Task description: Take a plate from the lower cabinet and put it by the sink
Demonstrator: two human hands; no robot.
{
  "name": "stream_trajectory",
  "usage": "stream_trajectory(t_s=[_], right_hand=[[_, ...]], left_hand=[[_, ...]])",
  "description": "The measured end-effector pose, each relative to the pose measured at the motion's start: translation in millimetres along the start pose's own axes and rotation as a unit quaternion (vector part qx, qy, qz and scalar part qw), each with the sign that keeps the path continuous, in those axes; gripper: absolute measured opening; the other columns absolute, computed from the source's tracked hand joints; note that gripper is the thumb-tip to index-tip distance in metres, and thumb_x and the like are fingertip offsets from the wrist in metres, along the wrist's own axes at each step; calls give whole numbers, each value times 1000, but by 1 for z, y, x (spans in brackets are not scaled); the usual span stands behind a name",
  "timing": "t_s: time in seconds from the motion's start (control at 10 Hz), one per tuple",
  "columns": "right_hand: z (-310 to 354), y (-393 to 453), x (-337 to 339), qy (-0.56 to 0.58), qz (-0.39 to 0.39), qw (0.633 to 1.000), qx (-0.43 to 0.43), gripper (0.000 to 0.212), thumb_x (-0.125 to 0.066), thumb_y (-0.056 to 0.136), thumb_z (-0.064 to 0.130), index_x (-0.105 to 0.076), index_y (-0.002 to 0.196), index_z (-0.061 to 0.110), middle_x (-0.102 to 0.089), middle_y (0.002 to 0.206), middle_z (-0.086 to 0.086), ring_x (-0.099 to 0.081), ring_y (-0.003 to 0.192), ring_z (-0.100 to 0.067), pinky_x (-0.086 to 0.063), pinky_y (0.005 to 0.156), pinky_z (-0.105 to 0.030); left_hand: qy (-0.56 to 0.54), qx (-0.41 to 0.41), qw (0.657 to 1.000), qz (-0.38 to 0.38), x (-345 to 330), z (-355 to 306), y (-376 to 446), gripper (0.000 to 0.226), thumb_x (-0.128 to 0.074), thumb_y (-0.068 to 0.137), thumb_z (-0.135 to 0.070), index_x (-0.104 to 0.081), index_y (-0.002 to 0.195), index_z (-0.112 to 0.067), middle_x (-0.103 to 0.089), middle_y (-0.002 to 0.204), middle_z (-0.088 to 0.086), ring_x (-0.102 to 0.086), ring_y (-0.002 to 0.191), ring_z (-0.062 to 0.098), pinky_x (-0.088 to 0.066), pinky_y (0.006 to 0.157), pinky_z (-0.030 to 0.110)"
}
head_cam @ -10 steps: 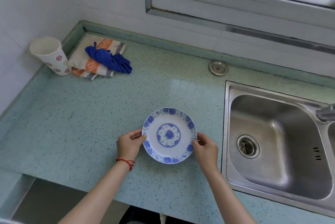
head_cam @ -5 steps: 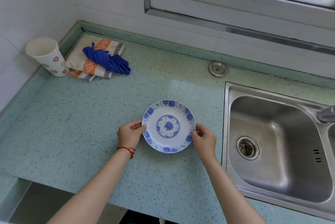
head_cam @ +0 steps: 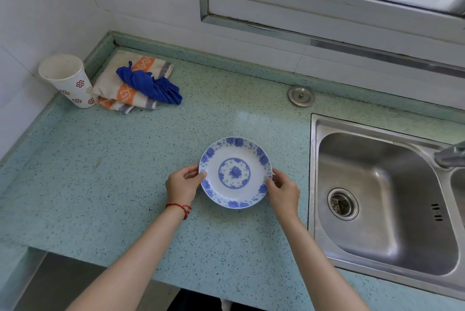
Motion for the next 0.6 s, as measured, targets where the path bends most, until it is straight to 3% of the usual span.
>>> stream_trajectory(t_s=[0.2,0.3,0.4,0.5,0.6], right_hand=[[-1,-9,2,-4,-5,1000,5,32,-59,86,15,-60,117,7,-68,101,-8,-62,87,-17,-57,77,-35],[1,-16,2,-9,-3,1000,19,28,-57,87,15,-60,115,8,-65,96,-3,-60,86,-15,-48,69,-24],[5,-24,3,-32,4,998,46,28,-56,88,14,-60,115,8,-65,103,-6,-61,95,-19,-46,74,-27],[2,-29,5,-79,8,994,71,38,-57,88,18,-53,124,7,-58,124,-9,-56,111,-22,-49,92,-38],[1,-36,8,-126,9,987,100,41,-56,88,19,-50,126,7,-51,134,-11,-48,122,-24,-43,101,-46]], left_hand=[[9,-24,1000,12,7,4,-11,33,-72,74,-11,-65,105,-4,-70,100,15,-64,84,20,-52,86,35],[25,-64,998,17,10,3,-18,30,-69,77,-13,-65,105,-3,-70,99,16,-63,82,19,-51,82,31],[63,-110,992,25,13,-1,-25,28,-67,79,-15,-65,105,-3,-71,100,14,-62,81,15,-47,76,23],[86,-145,985,35,16,0,-32,31,-65,81,-15,-63,109,-3,-69,105,14,-61,84,13,-47,77,20],[132,-172,975,47,16,0,-43,33,-63,82,-15,-61,112,-2,-66,113,17,-62,98,22,-48,87,27]])
Point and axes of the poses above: each hand's wrist, its own y-axis towards the middle knuckle, its own x-axis out of the back of the hand, z = x × y, the point moved 3 cm from there along y, towards the middle knuckle
